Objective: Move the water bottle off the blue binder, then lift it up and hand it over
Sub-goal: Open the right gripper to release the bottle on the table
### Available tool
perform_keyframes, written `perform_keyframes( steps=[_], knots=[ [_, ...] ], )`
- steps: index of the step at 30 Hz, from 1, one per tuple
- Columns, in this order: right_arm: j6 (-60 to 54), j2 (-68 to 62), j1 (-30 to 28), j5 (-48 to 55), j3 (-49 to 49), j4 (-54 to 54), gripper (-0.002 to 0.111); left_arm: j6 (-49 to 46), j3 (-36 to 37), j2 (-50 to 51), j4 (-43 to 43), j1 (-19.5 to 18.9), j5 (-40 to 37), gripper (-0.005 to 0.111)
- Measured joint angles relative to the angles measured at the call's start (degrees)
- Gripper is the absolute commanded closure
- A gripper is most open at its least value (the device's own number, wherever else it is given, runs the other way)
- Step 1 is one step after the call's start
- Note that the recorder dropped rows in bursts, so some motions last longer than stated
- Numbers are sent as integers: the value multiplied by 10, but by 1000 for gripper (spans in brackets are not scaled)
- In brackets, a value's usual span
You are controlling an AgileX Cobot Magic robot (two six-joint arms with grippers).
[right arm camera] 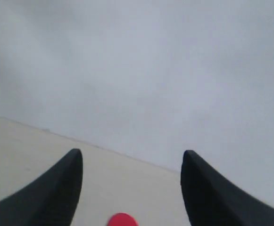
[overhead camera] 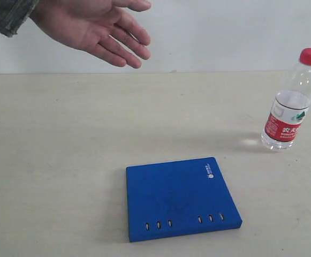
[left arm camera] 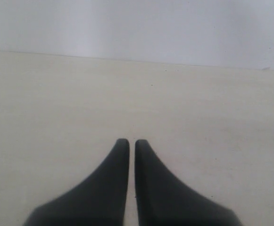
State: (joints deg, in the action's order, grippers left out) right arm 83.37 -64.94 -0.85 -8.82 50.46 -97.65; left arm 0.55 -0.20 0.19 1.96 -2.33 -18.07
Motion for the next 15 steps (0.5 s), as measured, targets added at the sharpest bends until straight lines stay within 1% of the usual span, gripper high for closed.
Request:
perform_keyframes(
  steps=[1, 4, 5, 9, 11, 15],
  knots=[
    [5, 12, 5, -16, 1, 0, 53, 0, 0, 0, 0, 0, 0, 102],
    [14, 41, 25, -118, 2, 2, 53, 0, 0, 0, 0, 0, 0, 102],
    [14, 48, 34, -178, 2, 2, 53, 0, 0, 0, 0, 0, 0, 102],
    [40, 54, 59, -360, 2, -9, 53, 0, 0, 0, 0, 0, 0, 102],
    [72, 54, 66, -413, 1, -14, 53, 0, 0, 0, 0, 0, 0, 102],
    [102, 54, 66, -438, -13, -21, 53, 0, 0, 0, 0, 0, 0, 102]
  ],
)
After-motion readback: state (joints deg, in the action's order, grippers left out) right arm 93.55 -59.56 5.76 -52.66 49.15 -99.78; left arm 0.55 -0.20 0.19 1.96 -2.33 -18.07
